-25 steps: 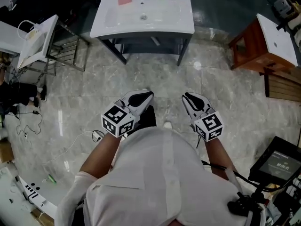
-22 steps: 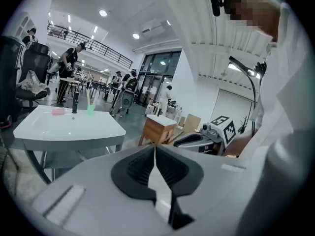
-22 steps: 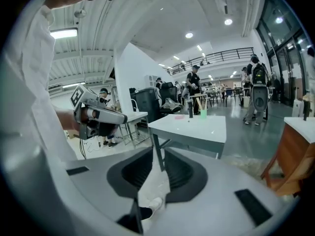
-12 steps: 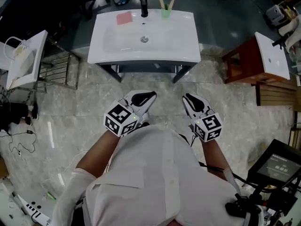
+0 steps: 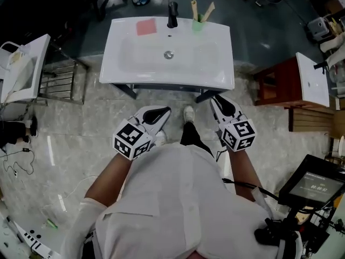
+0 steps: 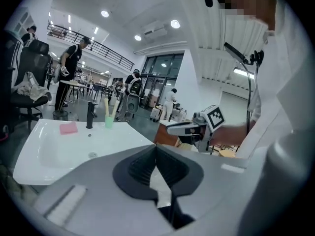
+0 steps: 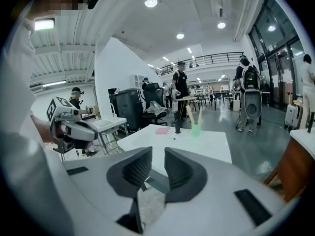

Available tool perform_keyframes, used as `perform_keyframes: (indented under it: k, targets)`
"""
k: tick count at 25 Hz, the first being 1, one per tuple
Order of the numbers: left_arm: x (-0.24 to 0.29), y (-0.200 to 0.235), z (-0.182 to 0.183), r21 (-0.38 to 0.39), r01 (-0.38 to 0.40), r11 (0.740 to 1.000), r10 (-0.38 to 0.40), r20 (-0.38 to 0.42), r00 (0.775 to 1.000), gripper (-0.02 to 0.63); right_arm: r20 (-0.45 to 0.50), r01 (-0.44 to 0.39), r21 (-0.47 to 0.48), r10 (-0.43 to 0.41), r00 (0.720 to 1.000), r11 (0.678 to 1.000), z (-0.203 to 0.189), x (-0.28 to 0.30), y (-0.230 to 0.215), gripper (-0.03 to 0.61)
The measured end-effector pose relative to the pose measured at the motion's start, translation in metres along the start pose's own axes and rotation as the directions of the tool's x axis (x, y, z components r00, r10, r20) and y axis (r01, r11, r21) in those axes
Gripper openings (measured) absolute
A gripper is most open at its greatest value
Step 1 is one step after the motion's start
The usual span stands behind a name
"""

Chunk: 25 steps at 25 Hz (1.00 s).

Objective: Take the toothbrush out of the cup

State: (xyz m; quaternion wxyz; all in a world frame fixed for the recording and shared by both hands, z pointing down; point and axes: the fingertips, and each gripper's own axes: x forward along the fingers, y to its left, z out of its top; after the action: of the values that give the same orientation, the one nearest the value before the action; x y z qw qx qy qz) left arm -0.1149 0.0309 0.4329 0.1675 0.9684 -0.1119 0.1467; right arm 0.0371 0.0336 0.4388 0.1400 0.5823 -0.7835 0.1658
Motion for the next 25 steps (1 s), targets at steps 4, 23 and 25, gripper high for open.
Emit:
perform_keyframes:
  k: [4, 23, 25]
  targets:
    - [0.031, 0.043, 0.020, -0.024, -0.056, 0.998, 0.057, 0.017, 0.998, 0.006, 0.027, 0.009, -0.005, -0.008, 1.000, 1.000, 0.028, 0.055, -0.069, 0.055]
    - [0.133, 0.146, 0.103, -0.106, -0.296, 0.949, 0.302, 0.045, 0.952, 0.007, 0.044, -0.078, -0.056, 0.081, 0.996, 0.995, 0.115, 0.276, -0.250, 0.158]
    - [0.136, 0.153, 0.105, -0.118, -0.324, 0.939, 0.330, 0.039, 0.943, 0.007, 0.040, -0.085, -0.055, 0.087, 0.995, 0.995, 0.118, 0.295, -0.257, 0.163]
